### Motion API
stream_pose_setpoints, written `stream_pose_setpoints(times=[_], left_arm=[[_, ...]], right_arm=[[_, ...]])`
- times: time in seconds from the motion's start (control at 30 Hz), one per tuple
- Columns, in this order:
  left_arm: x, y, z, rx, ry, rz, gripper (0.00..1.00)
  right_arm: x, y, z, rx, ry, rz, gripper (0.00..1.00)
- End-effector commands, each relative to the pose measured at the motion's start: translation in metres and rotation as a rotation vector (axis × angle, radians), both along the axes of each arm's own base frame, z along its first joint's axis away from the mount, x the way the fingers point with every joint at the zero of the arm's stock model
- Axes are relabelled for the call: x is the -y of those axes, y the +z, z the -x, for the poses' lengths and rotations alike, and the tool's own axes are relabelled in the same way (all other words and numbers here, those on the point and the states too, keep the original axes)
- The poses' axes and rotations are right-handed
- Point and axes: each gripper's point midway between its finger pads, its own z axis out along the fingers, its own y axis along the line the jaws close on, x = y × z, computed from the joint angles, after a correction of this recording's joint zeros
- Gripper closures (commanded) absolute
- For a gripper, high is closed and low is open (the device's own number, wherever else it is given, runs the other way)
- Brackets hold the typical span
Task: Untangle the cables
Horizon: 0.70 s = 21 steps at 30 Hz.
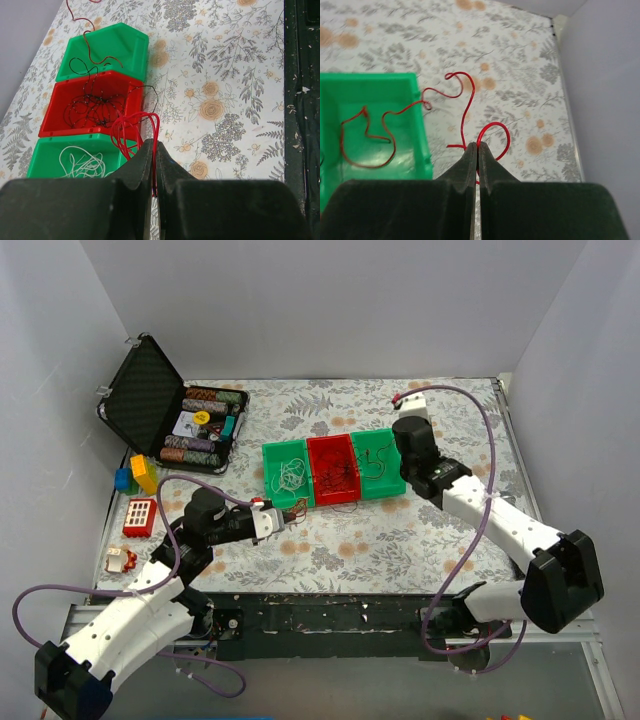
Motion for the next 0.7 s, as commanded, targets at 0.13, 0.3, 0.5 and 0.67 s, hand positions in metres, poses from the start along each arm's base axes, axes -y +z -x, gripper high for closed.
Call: stream_pose_setpoints(times=[0.13,0.3,0.5,0.67], left_arm=[[0.0,0.02,-0.002,0.037,0.002,0.032,1.0],[-0.001,0.016,-0.002,0.025,0.0,0.032,1.0],[-0.002,0.018,-0.005,0.03,0.009,0.034,1.0],[-0.004,0.018,-0.005,0.027,0.017,0.038,1.0]], right_arm=[[-0.025,-0.003,0.041,-0.013,0.072,-0.154,0.99],[-0.051,0.033,0.047,0.1,0.198,-0.197,0.99],[-0.098,0.102,0.049,0.25,0.463,-0.356,0.99],[-0.108,0.087,0.054,0.184,0.489,-0.404,0.99]])
